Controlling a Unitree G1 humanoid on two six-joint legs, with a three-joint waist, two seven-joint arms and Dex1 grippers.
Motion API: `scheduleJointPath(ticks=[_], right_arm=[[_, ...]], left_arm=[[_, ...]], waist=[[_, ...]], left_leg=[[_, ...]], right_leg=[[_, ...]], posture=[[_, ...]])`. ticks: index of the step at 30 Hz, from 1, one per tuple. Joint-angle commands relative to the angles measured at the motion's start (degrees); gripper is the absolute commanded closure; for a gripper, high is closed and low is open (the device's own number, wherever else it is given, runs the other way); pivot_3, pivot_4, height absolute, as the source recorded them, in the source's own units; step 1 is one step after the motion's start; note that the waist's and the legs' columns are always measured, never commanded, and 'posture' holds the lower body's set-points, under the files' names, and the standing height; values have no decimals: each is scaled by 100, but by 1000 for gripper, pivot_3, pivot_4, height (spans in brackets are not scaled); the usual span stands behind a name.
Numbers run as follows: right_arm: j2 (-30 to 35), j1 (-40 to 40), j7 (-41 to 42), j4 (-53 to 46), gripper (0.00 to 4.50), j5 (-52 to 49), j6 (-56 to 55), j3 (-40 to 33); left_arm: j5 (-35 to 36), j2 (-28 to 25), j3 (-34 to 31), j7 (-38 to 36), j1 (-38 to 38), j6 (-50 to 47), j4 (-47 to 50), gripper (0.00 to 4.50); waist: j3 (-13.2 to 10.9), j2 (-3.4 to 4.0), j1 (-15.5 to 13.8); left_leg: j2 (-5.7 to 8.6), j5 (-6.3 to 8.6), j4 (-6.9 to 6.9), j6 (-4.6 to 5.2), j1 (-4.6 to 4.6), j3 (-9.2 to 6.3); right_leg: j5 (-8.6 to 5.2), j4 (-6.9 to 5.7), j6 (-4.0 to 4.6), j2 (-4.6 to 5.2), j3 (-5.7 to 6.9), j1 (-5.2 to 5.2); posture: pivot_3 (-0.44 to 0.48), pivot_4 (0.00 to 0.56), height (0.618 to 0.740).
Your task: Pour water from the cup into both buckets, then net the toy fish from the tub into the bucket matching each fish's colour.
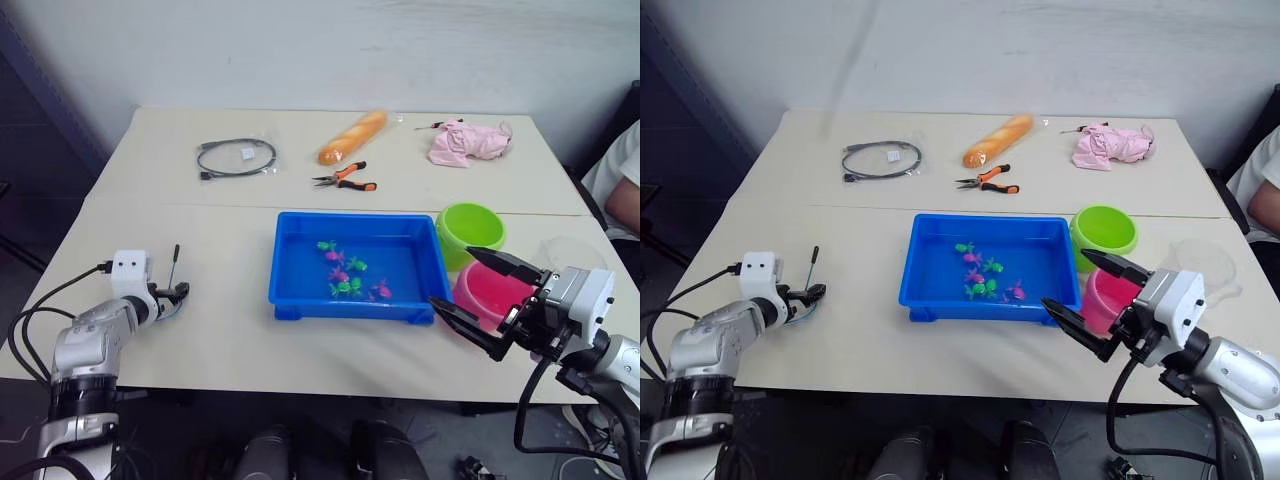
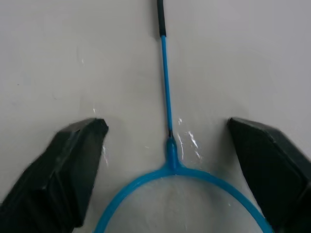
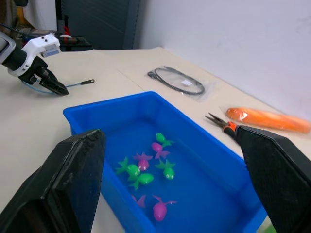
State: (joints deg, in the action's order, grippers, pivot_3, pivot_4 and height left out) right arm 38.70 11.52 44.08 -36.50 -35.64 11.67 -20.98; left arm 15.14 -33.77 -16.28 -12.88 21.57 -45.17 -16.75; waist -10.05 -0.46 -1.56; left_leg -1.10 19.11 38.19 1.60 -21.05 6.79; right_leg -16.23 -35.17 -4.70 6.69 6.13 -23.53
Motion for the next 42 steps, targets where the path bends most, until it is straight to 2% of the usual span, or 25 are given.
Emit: scheduleJointPath(ticks=[1, 4, 7, 11, 13, 15, 18, 21, 24, 26, 27, 30, 36, 42], right_arm=[[0, 49, -86, -284, 0, -225, 39, -296], [60, 207, -25, -324, 0, -178, 42, -399], [90, 330, 54, -357, 0, -160, 37, -456], [148, 230, -38, -352, 0, -295, 144, -594], [321, 146, 82, -335, 0, -477, 319, -611], [554, 73, 321, -352, 0, -612, 452, -558], [771, -21, 513, -303, 0, -656, 531, -532], [1214, -856, 674, -57, 0, -1196, 988, -350], [1394, -1491, 489, -27, 0, -1847, 1640, -83], [1834, -1695, 447, -71, 0, -2289, 2430, 171], [1897, -1838, 446, -104, 0, -2398, 2573, 306], [1617, -2675, -30, 34, 0, -2560, 2870, 828], [1458, -3528, -179, 328, 0, -2091, 3555, 1866], [1313, -3822, -181, 388, 0, -2052, 3996, 2199]], left_arm=[[-4, -70, 163, -290, -92, -419, -196, 1754], [-23, -147, 241, -437, -246, -561, -103, 3130], [112, -97, -70, -576, -332, -15, 39, 4438], [764, -204, -760, -1314, -400, 442, 515, 4438], [1118, -496, -933, -2285, -419, 953, 715, 4438], [1420, -770, -905, -3273, -286, 1461, 979, 4438], [1550, -1003, -679, -4124, -158, 1916, 1113, 4438], [1515, -1464, 317, -5740, 615, 2349, 1495, 4438], [1100, -1831, 1259, -6656, 1121, 2463, 1559, 4438], [512, -2057, 2020, -7141, 1504, 2757, 1586, 4438], [369, -2036, 2257, -7230, 1721, 2819, 1599, 4438], [405, -1523, 2742, -7133, 2428, 2255, 1727, 4438], [105, -1024, 3424, -7342, 2814, 2278, 1713, 4438], [104, -541, 3425, -7103, 3031, 1992, 1527, 4438]], waist=[[1, 2, 11], [4, 7, 10], [8, 14, 14], [-1, -1, 22], [-12, -21, 26], [-11, -27, 32], [-10, -22, 18], [-14, -10, 20], [-15, -12, 31], [-19, -3, 38], [-22, 2, 41], [-24, -2, 36], [-24, -2, 62], [-24, -2, 18]], left_leg=[[0, 0, -1, 0, 1, 0], [1, -6, -1, 16, 1, 0], [3, -5, -1, 24, 1, 1], [2, -5, 0, 24, -2, 2], [0, -6, 0, 19, -10, 0], [-3, -3, 0, 11, -13, -3], [-2, 4, 0, 5, -14, -5], [5, 4, 4, 16, -13, -2], [7, -2, 7, 27, -17, -1], [3, -5, 2, 31, -17, -1], [3, -5, -4, 31, -18, 1], [-6, -8, 10, 34, -34, 7], [-5, 5, 71, 69, -62, 11], [-1, 9, 112, 90, -119, -3]], right_leg=[[0, -1, 0, 0, -1, 0], [0, -1, 0, 1, -2, 0], [0, 0, 0, 6, -2, 1], [0, 3, 0, 7, -3, -2], [0, 3, 0, 6, -2, -9], [-2, 5, 4, 6, 0, -11], [-4, 11, 7, 8, 1, -9], [-3, 14, 6, 12, 1, -5], [0, 16, 3, 12, 2, -5], [-5, 16, 11, 3, 6, -7], [-5, 19, 12, 1, 5, -10], [-8, 8, 17, -17, 8, -16], [4, -1, -6, -23, 6, -17], [19, 1, -32, -19, 11, -42]], posture=[[0, 150, 740], [0, 150, 740], [0, 150, 740], [0, 150, 740], [0, 150, 740], [0, 150, 740], [0, 150, 740], [0, 150, 740], [0, 150, 740], [0, 150, 740], [0, 150, 740], [0, 150, 740], [0, 150, 740], [0, 150, 740]])
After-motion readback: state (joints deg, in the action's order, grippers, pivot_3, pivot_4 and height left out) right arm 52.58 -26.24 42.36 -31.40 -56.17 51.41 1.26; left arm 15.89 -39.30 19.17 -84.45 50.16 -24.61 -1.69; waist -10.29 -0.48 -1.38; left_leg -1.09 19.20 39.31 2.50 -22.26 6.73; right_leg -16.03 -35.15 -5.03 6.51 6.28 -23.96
